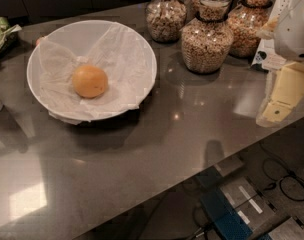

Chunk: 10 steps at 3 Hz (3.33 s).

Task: Pick orange from white bowl

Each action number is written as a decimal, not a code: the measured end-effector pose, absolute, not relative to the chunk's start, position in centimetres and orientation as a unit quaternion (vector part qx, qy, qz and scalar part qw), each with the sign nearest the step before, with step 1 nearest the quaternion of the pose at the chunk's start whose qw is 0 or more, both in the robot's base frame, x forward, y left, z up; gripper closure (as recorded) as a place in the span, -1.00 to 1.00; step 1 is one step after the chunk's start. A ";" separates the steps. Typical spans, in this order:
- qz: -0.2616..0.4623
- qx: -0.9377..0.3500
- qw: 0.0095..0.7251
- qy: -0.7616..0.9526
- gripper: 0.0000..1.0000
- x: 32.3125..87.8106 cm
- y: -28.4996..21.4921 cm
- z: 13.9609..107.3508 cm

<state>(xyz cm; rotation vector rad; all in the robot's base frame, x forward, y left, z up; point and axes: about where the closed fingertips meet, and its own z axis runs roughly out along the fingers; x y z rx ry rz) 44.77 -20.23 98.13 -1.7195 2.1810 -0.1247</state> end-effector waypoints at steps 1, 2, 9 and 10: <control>-0.045 -0.629 0.219 0.745 -1.00 48.0 -15.3 98.8; -0.016 -0.657 0.260 0.707 -1.00 50.3 -10.2 99.6; 0.236 -0.630 0.360 0.647 -1.00 59.1 6.3 93.4; 0.256 -0.644 0.333 0.639 -1.00 60.0 9.6 90.5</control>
Offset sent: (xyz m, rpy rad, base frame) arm 0.0799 0.1709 0.0264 0.2519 -0.1480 0.3185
